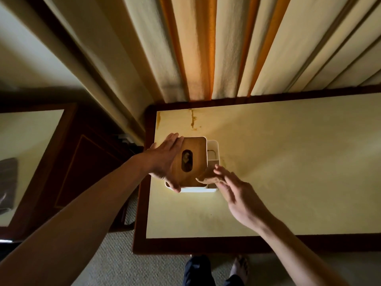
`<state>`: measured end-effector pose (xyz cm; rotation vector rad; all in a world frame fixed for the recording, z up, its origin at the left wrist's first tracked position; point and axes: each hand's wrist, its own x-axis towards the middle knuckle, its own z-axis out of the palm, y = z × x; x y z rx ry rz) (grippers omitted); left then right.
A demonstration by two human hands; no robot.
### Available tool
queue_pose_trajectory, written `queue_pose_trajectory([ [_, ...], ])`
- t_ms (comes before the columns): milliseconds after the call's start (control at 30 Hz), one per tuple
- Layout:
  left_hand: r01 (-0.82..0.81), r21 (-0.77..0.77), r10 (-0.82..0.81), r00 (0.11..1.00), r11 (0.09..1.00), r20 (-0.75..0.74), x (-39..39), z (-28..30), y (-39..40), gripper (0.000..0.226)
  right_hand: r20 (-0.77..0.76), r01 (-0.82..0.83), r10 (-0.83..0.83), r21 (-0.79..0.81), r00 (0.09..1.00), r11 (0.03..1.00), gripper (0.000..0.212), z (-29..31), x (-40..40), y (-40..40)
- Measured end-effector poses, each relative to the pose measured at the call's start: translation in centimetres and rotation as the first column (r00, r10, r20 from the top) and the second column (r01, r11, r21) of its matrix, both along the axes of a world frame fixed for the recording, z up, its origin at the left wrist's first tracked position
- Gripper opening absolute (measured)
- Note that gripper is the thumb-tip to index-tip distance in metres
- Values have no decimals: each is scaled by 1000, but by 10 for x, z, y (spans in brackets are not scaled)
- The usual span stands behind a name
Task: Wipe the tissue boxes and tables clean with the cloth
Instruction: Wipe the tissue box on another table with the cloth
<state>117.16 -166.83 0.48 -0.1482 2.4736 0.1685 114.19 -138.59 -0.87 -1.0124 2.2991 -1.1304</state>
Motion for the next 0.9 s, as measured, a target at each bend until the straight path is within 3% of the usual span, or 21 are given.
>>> queue_pose_trajectory([
  [133,35,-26,-37,995,999,-98,0,5,8,159,171,214,-180,-209,969,954,36,10,-11,17],
  [300,60,7,-57,973,998,-225,9,5,52,154,419,449,-282,-380,863,809,27,27,-26,32],
  [367,30,10,-25,940,999,-339,12,-7,79,142,492,491,-293,-340,820,802,28,25,-30,33],
  [600,-293,-11,215,726,956,-653,28,-59,171,53,647,640,-424,-131,634,757,33,-9,-29,40],
  [900,-613,-90,395,607,785,-690,23,-84,207,35,748,630,-318,-169,583,758,37,-23,-22,48],
])
